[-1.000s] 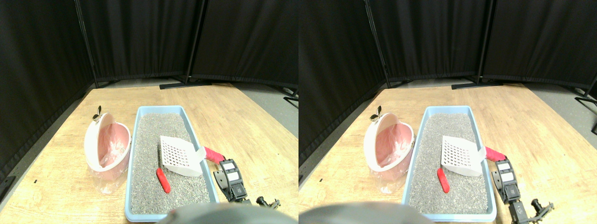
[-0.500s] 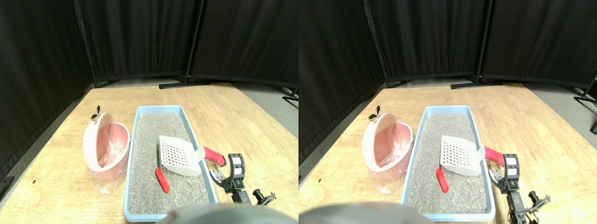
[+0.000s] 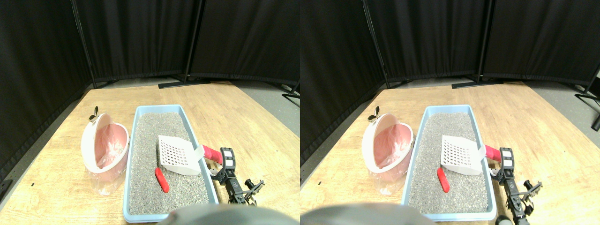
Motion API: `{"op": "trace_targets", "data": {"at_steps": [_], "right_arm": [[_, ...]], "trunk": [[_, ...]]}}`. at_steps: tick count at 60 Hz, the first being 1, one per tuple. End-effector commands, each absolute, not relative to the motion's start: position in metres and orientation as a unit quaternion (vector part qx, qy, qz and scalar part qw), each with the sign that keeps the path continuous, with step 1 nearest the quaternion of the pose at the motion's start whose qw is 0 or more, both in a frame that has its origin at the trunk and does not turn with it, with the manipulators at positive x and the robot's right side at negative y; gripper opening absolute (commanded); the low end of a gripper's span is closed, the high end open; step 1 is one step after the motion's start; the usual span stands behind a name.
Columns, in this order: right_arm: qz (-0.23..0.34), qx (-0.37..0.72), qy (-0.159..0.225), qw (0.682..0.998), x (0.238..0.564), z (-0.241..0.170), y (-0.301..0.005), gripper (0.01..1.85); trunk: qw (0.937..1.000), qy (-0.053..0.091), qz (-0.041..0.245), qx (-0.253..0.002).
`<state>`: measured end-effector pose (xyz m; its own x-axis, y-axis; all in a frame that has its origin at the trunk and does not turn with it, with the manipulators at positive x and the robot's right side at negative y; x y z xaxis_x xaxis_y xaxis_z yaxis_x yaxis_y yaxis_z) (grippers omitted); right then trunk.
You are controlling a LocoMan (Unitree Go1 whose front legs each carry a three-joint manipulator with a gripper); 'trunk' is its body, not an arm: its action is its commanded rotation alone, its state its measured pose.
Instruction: Scoop (unimanual)
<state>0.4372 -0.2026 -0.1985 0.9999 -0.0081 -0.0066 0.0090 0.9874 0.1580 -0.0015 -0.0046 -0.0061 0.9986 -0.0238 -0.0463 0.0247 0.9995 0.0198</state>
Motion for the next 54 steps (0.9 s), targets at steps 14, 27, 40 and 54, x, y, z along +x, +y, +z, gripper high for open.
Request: {"op": "trace_targets", "data": {"at_steps": [14,27,40,54], "right_arm": [[-0.011,0.095,-0.001,0.995,0.443,-0.207,-0.204,0.96],[-0.022,0.093,0.001,0.995,0.448,-0.200,-0.212,0.97],[-0.023,0.095,-0.001,0.995,0.447,-0.189,-0.218,0.95],[-0.017,0.093,0.003,0.996,0.452,-0.190,-0.221,0.95]], "trunk": [[0.9995,0.023,-0.019,0.002],[0.9995,0.022,-0.023,0.002],[0.9994,0.020,-0.026,0.004],[0.9995,0.021,-0.024,0.004]]}}
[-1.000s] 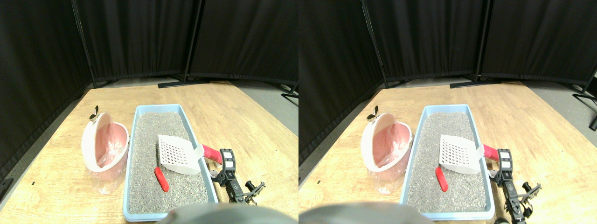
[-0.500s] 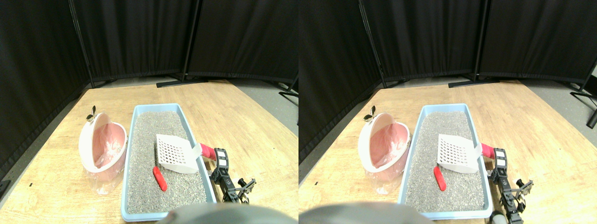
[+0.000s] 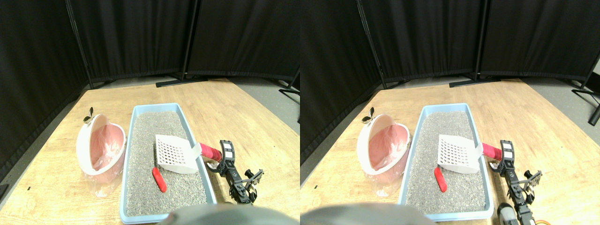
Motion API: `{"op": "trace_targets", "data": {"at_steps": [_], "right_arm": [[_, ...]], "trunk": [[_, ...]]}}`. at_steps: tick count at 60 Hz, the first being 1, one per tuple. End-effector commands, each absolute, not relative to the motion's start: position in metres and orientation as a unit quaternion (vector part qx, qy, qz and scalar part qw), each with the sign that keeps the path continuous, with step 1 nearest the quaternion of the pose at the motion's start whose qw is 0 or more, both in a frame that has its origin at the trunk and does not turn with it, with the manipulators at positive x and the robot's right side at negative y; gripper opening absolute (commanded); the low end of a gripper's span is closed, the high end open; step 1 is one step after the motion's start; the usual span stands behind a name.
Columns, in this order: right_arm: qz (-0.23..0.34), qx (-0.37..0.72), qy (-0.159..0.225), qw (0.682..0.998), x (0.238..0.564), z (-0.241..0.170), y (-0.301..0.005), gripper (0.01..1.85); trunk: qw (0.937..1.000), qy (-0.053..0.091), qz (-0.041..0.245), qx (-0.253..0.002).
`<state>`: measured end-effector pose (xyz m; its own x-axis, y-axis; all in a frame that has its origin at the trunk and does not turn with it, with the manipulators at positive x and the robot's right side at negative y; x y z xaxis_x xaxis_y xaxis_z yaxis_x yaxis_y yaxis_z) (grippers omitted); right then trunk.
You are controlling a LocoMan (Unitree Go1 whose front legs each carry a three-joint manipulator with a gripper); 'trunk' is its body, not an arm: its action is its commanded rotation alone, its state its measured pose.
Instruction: Scoop (unimanual)
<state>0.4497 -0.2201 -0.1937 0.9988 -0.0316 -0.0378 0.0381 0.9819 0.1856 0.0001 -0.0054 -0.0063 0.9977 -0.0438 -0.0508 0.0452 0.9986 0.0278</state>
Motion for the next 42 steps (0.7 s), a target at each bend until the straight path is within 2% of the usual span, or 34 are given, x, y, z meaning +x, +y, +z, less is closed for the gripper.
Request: {"op": "trace_targets", "data": {"at_steps": [1,6,38,42], "right_arm": [[-0.017,0.096,0.005,0.995,0.453,-0.190,-0.221,0.96],[-0.023,0.100,0.020,0.995,0.455,-0.191,-0.220,0.97],[-0.006,0.116,0.032,0.993,0.479,-0.199,-0.212,0.97],[-0.008,0.115,0.034,0.993,0.483,-0.200,-0.214,0.96]], "trunk": [[0.9995,0.021,-0.024,0.004],[0.9995,0.021,-0.021,0.003],[0.9997,0.023,-0.013,0.001],[0.9997,0.020,-0.012,0.000]]}}
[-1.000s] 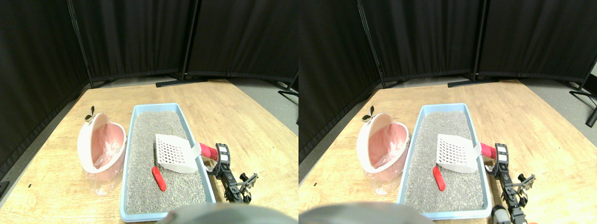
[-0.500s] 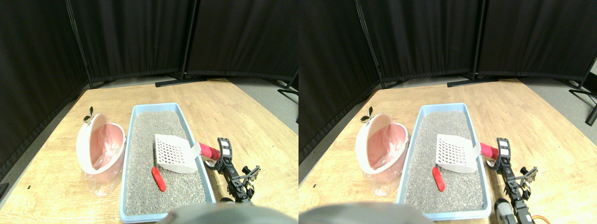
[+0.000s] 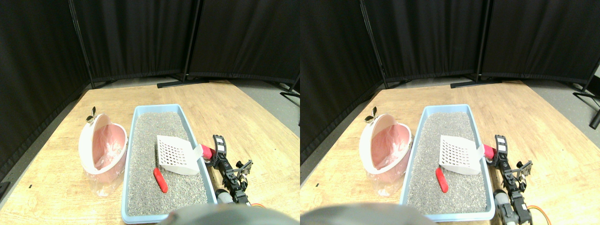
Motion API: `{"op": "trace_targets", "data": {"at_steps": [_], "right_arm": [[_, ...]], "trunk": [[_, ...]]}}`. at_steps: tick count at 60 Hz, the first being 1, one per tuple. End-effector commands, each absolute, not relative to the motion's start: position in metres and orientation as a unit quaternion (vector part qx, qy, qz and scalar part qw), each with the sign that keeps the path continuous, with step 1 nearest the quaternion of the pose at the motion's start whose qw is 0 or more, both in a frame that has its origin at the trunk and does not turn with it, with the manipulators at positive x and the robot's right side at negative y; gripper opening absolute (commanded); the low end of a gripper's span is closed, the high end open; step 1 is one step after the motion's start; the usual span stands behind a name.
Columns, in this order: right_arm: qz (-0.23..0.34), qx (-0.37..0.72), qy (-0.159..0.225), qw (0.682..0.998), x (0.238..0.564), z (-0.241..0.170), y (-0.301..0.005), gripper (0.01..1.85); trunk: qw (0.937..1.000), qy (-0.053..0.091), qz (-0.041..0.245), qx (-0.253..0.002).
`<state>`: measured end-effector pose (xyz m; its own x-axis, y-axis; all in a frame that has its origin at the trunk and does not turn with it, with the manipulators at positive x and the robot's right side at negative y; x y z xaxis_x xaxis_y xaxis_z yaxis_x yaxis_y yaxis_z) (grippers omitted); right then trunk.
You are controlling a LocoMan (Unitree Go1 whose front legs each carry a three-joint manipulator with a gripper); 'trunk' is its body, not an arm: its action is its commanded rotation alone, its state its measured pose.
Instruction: Scoop (unimanual)
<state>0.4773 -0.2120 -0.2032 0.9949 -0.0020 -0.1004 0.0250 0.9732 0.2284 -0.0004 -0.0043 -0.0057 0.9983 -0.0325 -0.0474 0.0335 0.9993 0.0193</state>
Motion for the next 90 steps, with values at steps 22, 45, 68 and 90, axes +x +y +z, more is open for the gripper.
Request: {"op": "trace_targets", "data": {"at_steps": [22,45,68,90], "right_arm": [[-0.016,0.124,0.032,0.992,0.491,-0.202,-0.222,0.74],[0.021,0.099,-0.019,0.995,0.489,-0.201,-0.226,0.05],[0.051,0.060,-0.062,0.995,0.482,-0.179,-0.227,0.05],[0.118,-0.029,-0.117,0.986,0.475,-0.111,-0.215,0.05]], "trunk": [[0.9997,0.021,-0.009,-0.001],[0.9997,0.024,-0.010,-0.001],[0.9996,0.028,-0.004,-0.009],[0.9992,0.031,0.016,-0.019]]}}
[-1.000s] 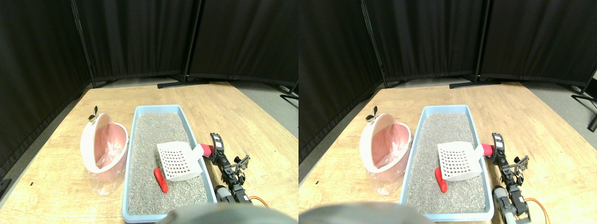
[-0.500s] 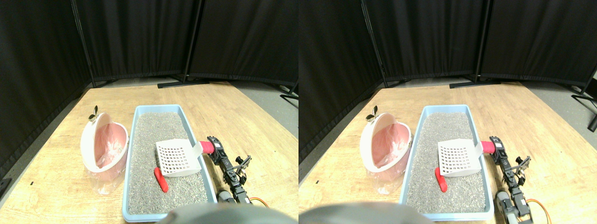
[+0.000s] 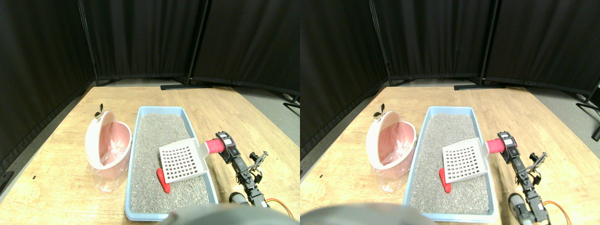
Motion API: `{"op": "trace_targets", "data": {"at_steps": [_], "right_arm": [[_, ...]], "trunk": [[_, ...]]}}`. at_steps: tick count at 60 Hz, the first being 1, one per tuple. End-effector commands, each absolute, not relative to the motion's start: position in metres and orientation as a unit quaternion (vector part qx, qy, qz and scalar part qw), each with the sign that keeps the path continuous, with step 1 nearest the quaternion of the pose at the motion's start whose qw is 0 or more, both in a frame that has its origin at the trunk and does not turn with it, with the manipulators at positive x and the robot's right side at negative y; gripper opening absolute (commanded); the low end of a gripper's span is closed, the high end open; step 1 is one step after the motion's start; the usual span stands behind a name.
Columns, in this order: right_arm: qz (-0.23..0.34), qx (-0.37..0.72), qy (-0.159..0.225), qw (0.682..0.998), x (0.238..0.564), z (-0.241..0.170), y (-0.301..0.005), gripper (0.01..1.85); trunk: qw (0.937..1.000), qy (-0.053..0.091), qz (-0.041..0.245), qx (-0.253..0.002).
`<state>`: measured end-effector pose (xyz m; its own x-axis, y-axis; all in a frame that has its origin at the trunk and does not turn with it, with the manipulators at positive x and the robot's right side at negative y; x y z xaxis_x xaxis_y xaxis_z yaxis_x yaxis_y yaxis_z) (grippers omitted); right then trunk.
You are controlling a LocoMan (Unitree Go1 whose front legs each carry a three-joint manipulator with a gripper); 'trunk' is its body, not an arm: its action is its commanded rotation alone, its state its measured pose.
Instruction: Scoop (unimanual)
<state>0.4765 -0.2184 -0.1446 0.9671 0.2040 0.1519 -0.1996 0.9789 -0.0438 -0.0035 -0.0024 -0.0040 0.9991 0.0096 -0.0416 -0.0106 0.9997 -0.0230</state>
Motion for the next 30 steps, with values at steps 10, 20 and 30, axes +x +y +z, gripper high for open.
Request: {"op": "trace_targets", "data": {"at_steps": [10,20,30], "right_arm": [[0.143,-0.072,-0.115,0.980,0.477,-0.090,-0.210,0.05],[0.153,-0.122,-0.115,0.974,0.479,-0.073,-0.207,0.05],[0.157,-0.161,-0.108,0.968,0.477,-0.062,-0.201,0.05]], "trunk": [[0.9989,0.033,0.023,-0.022],[0.9986,0.035,0.030,-0.026],[0.9981,0.036,0.038,-0.032]]}}
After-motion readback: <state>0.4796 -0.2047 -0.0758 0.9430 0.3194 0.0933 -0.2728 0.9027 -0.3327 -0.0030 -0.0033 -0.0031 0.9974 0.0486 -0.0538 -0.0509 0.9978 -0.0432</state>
